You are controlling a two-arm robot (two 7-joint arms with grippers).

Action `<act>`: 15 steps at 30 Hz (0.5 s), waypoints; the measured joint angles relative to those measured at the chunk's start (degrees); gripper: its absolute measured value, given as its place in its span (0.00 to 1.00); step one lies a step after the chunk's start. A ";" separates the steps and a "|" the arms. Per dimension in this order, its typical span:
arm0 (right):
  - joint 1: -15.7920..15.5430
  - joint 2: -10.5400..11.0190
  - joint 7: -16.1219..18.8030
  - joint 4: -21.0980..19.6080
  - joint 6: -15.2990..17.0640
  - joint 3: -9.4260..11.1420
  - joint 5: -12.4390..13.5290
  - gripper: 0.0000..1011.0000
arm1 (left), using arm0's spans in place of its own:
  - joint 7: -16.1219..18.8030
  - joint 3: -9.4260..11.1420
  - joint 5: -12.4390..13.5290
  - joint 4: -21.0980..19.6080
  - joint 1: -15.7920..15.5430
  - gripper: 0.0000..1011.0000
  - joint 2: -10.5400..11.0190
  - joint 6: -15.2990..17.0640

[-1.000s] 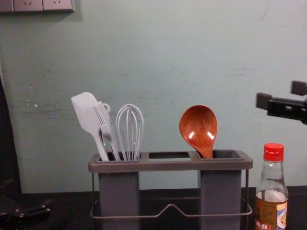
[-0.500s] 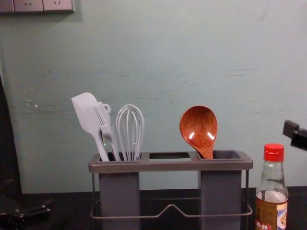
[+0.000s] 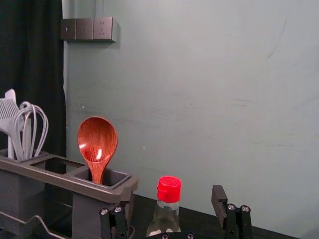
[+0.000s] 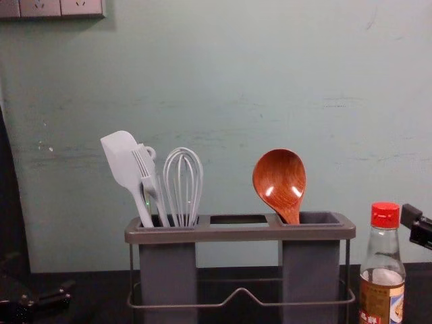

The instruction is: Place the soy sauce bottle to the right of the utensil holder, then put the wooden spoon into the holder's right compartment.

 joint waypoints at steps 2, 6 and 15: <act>0.02 -0.32 -0.11 0.29 0.00 0.11 -0.75 0.99 | 0.00 0.00 0.00 0.00 0.00 1.00 0.00 0.00; 0.18 -0.85 -0.32 0.83 0.18 0.15 -2.24 0.99 | 0.00 0.00 0.00 0.00 0.00 1.00 0.00 0.00; 0.36 -0.98 -0.20 1.21 0.67 0.10 -2.84 0.99 | 0.00 0.00 0.00 0.00 0.00 1.00 0.00 0.00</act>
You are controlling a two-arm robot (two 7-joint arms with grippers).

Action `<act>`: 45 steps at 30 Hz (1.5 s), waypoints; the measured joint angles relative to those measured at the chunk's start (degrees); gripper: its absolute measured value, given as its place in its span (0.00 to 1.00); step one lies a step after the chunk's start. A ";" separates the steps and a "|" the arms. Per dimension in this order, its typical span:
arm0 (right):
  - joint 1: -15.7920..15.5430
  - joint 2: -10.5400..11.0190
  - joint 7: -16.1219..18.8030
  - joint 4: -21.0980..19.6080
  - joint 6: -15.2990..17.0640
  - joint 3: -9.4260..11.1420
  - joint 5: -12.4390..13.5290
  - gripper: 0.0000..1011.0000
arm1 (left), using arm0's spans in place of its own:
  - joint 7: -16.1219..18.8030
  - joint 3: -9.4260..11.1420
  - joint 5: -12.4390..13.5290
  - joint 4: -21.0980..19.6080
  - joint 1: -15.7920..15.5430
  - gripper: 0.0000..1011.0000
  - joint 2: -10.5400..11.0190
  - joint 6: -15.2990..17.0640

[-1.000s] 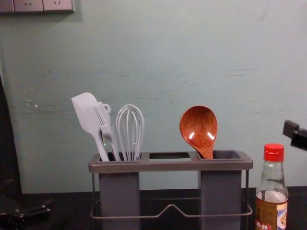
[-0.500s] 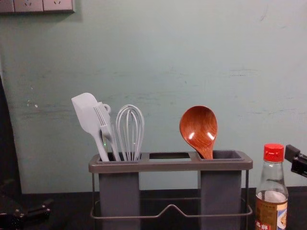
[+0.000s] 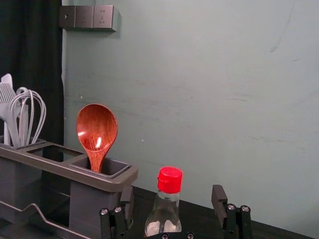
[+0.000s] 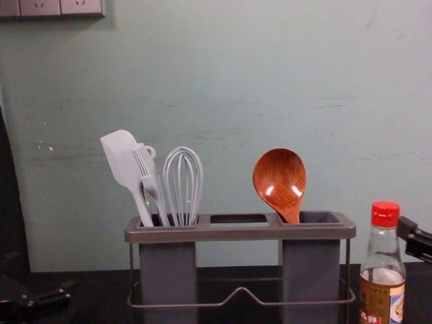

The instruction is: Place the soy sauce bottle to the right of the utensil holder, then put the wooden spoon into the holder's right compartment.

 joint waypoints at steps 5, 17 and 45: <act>0.00 0.02 0.01 -0.07 0.05 -0.03 0.05 0.99 | 0.00 0.00 0.00 0.00 0.00 1.00 0.00 0.00; 0.00 0.08 0.06 -0.18 0.11 -0.05 0.22 0.99 | 0.00 0.00 0.00 0.00 0.00 1.00 0.00 0.00; 0.00 0.11 0.08 -0.24 0.15 -0.05 0.31 0.99 | 0.00 0.00 0.00 0.00 0.00 1.00 0.00 0.00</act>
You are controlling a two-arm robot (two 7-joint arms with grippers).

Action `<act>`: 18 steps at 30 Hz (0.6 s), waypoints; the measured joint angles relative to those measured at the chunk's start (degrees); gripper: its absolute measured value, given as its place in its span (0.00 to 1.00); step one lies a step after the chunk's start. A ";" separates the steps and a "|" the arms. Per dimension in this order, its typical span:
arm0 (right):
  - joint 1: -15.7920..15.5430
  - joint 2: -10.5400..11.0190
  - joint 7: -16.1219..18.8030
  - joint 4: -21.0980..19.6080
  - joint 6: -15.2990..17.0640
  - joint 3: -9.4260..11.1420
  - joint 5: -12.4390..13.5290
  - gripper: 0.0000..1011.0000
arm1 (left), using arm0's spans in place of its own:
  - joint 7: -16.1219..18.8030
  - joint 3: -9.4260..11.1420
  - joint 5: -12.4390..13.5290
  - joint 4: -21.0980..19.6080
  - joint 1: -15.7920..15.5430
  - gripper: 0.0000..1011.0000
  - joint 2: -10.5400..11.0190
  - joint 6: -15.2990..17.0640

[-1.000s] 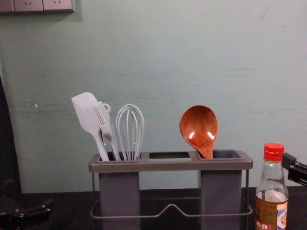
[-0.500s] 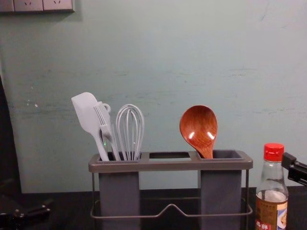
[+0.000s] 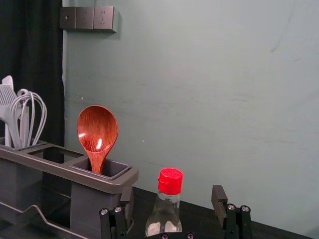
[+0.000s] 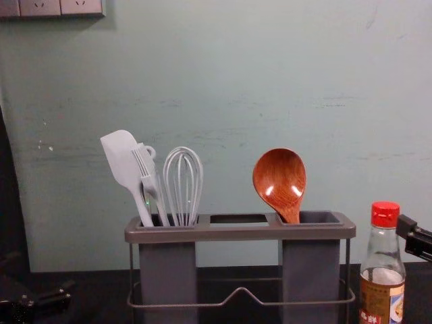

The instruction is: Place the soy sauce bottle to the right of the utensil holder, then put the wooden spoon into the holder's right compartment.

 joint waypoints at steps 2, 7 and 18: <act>0.00 0.00 0.00 0.00 0.00 0.00 0.00 0.99 | 0.00 0.00 0.00 0.00 0.00 1.00 0.00 0.00; 0.00 0.00 0.00 0.00 0.00 0.00 0.00 0.99 | 0.00 0.00 0.00 0.00 0.00 1.00 0.00 0.00; 0.00 0.00 0.00 0.00 0.00 0.00 0.00 0.99 | 0.00 0.00 0.00 0.00 0.00 1.00 0.00 0.00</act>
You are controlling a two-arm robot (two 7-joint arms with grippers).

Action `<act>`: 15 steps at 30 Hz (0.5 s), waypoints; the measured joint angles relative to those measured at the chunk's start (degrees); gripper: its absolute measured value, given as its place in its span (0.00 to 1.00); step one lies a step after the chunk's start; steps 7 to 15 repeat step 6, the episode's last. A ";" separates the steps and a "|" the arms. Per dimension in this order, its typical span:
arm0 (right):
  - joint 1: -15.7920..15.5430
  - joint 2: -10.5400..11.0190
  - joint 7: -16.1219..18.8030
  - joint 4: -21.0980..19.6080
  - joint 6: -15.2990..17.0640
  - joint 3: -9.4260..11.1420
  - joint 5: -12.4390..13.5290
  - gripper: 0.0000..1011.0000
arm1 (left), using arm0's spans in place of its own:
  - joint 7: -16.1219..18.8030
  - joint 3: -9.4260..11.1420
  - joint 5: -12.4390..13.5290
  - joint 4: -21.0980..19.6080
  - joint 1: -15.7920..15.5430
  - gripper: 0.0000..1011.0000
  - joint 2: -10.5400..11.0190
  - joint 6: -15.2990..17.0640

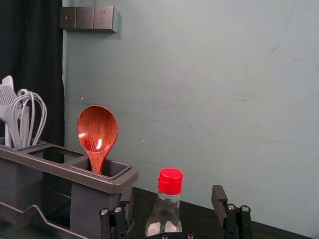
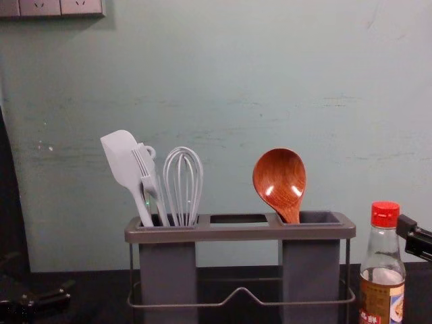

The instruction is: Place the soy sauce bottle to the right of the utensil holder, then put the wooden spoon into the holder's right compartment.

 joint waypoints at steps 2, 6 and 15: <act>0.00 0.00 0.00 0.00 0.00 0.00 0.00 0.99 | 0.00 0.00 0.00 0.00 0.00 1.00 0.00 0.00; 0.00 0.00 0.00 0.00 0.00 0.00 0.00 0.99 | 0.00 0.00 0.00 0.00 0.00 1.00 0.00 0.00; 0.00 0.00 0.00 0.00 0.00 0.00 0.00 0.99 | 0.00 0.00 0.00 0.00 0.00 1.00 0.00 0.00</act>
